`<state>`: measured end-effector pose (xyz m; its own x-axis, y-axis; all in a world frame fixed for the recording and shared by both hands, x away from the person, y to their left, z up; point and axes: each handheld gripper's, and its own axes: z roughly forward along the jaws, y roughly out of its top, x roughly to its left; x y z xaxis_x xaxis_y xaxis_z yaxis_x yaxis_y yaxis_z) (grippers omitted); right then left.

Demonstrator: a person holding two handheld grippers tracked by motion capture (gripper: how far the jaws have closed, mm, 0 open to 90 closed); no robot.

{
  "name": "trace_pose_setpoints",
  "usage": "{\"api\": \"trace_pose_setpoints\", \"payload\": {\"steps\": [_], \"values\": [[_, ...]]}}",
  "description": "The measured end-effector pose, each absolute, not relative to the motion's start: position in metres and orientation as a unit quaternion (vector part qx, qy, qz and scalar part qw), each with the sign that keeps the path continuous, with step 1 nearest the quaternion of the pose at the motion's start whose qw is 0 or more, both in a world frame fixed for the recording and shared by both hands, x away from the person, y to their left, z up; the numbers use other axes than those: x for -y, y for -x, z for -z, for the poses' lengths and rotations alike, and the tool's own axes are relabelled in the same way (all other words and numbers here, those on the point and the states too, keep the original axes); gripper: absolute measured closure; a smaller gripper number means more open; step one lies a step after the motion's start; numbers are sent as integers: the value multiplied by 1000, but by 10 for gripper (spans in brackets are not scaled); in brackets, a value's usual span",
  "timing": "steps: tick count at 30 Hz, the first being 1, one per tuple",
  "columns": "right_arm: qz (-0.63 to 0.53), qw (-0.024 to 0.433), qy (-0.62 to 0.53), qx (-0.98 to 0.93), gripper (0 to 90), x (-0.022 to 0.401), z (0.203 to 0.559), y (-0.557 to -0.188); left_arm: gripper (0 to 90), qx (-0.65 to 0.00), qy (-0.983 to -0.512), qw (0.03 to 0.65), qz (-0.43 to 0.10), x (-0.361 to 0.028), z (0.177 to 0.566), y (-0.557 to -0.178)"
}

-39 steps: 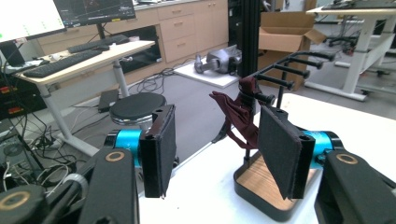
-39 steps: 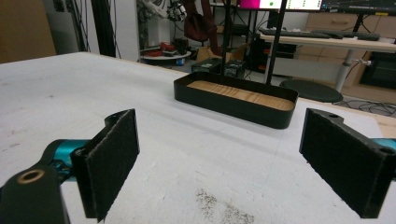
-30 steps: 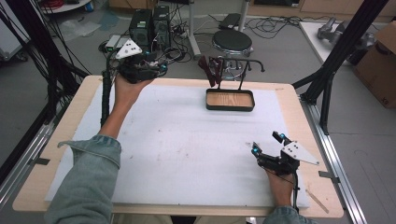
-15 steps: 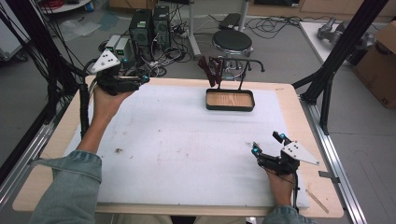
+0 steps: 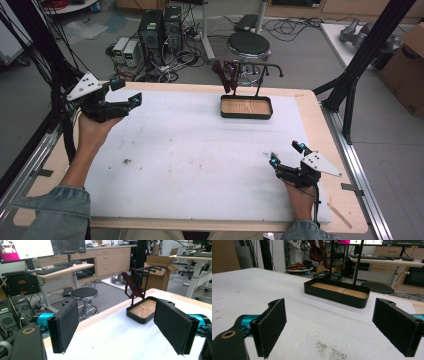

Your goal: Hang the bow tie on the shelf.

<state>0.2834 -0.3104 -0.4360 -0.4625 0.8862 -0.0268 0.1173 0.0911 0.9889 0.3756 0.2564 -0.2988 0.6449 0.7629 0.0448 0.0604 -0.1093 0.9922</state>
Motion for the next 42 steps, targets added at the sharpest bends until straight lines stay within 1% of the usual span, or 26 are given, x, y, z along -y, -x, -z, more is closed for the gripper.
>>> {"api": "trace_pose_setpoints", "payload": {"steps": [6, 11, 12, 13, 21, 27, 33, 42], "values": [[-553, 349, -384, -652, 109, 311, 436, -284, 202, -311, -680, 595, -295, -265, 310, -359], [-553, 346, -386, -652, 109, 310, 436, -283, 201, -330, -679, 584, -298, -273, 335, -339], [-553, 348, -385, -652, 109, 310, 436, -283, 200, -330, -679, 584, -298, -273, 335, -339], [-553, 346, -386, -653, 109, 310, 436, -283, 200, -336, -681, 579, -297, -274, 344, -334], [-553, 347, -386, -652, 109, 310, 436, -283, 197, -367, -684, 557, -295, -280, 378, -319], [-552, 348, -385, -652, 109, 310, 436, -283, 192, -376, -693, 537, -301, -279, 400, -309], [-552, 348, -385, -652, 109, 310, 436, -283, 190, -385, -696, 526, -301, -279, 412, -304], [-553, 349, -383, -653, 109, 310, 436, -284, 182, -393, -696, 521, -301, -281, 416, -300]]}}
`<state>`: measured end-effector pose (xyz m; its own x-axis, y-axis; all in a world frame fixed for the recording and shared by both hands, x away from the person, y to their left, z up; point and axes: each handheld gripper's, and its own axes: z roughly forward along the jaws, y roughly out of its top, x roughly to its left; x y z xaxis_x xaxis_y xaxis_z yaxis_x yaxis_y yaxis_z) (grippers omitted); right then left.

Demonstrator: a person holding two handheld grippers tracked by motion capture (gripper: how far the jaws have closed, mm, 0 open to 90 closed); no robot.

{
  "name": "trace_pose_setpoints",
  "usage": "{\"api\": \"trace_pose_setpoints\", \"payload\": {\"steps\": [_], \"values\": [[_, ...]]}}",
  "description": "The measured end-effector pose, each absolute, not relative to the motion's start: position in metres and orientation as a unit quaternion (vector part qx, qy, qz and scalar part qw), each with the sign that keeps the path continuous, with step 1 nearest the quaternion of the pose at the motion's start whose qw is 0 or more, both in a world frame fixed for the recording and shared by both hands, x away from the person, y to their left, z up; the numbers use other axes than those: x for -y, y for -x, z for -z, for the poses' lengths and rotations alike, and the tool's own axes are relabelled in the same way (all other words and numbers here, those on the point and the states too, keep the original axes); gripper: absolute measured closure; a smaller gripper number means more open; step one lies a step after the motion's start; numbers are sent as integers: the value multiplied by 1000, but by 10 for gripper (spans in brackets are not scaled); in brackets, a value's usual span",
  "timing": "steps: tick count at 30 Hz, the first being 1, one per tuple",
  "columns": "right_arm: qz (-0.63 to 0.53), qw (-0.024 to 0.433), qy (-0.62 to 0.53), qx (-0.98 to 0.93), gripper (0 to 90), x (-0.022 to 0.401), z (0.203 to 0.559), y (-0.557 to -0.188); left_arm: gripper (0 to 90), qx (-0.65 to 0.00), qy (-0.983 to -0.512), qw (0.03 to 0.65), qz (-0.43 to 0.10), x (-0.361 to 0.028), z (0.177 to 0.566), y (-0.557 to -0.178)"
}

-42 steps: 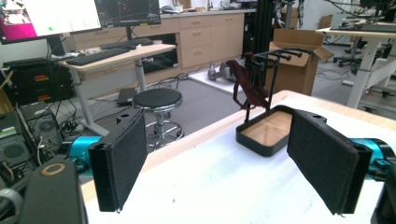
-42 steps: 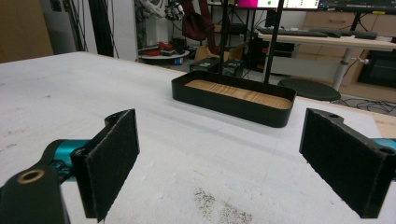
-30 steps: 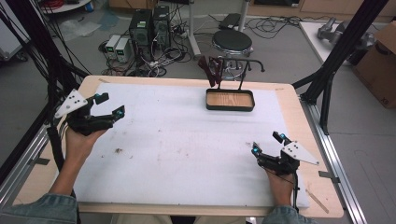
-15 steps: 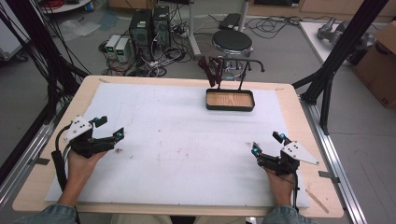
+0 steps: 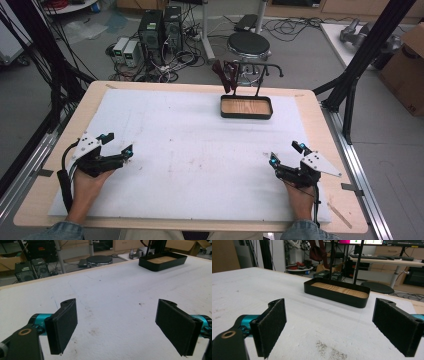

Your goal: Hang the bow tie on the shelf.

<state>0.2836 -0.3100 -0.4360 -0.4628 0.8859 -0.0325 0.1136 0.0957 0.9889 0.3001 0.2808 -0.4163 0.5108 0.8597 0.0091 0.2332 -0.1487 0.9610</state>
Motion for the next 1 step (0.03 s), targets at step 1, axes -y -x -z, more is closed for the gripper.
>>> {"api": "trace_pose_setpoints", "payload": {"steps": [1], "values": [[-553, 349, -383, -653, 109, 310, 436, -284, 181, -393, -696, 521, -301, -281, 416, -300]]}}
